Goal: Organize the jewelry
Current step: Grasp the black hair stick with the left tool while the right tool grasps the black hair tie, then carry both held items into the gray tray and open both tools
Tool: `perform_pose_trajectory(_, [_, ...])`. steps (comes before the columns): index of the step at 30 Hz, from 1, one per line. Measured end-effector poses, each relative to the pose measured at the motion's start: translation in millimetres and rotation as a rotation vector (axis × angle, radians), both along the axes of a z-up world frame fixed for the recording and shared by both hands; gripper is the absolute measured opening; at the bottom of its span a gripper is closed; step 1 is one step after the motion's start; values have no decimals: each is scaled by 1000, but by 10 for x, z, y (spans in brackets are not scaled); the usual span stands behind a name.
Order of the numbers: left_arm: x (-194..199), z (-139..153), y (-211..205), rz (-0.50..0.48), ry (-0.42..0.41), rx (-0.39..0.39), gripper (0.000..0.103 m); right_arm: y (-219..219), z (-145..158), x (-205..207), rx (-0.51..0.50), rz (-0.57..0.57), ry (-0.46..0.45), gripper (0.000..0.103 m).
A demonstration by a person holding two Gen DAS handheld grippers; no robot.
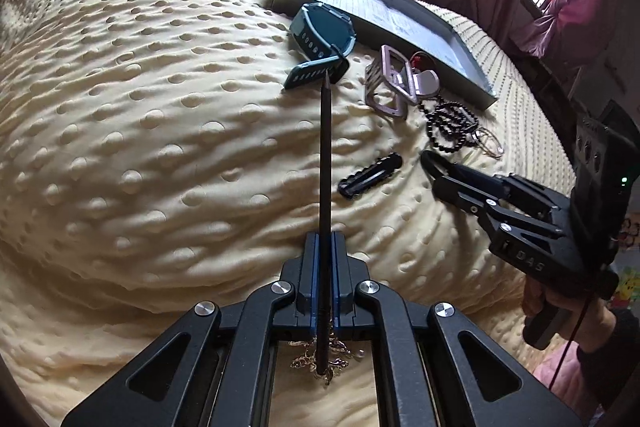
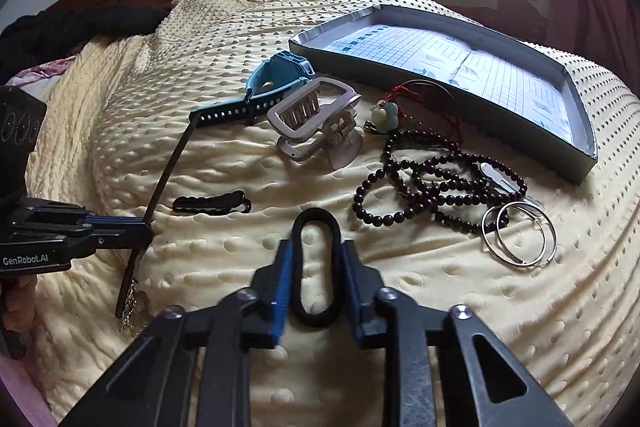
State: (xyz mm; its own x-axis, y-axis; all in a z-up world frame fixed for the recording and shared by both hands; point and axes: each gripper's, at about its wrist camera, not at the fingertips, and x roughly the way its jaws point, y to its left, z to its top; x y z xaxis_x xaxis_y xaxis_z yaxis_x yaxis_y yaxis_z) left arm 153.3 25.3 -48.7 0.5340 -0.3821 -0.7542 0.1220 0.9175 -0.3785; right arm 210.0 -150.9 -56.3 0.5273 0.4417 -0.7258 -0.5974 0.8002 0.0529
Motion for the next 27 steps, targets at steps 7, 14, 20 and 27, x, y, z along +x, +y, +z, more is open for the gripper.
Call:
perform_pose_trajectory(7, [-152, 281, -141, -27, -78, -16, 3, -62, 136, -102, 73, 3, -9, 9])
perform_pose_trajectory(14, [73, 798, -329, -37, -148, -19, 3, -261, 590, -147, 171, -18, -97, 9])
perform_pose_trajectory(20, [574, 1134, -556, -49, -208, -25, 3, -483, 1053, 161, 208, -51, -170, 9])
perform_pose_trajectory(27, [1448, 1493, -684, -14, -295, -62, 3, -655, 1237, 950, 201, -128, -161, 9])
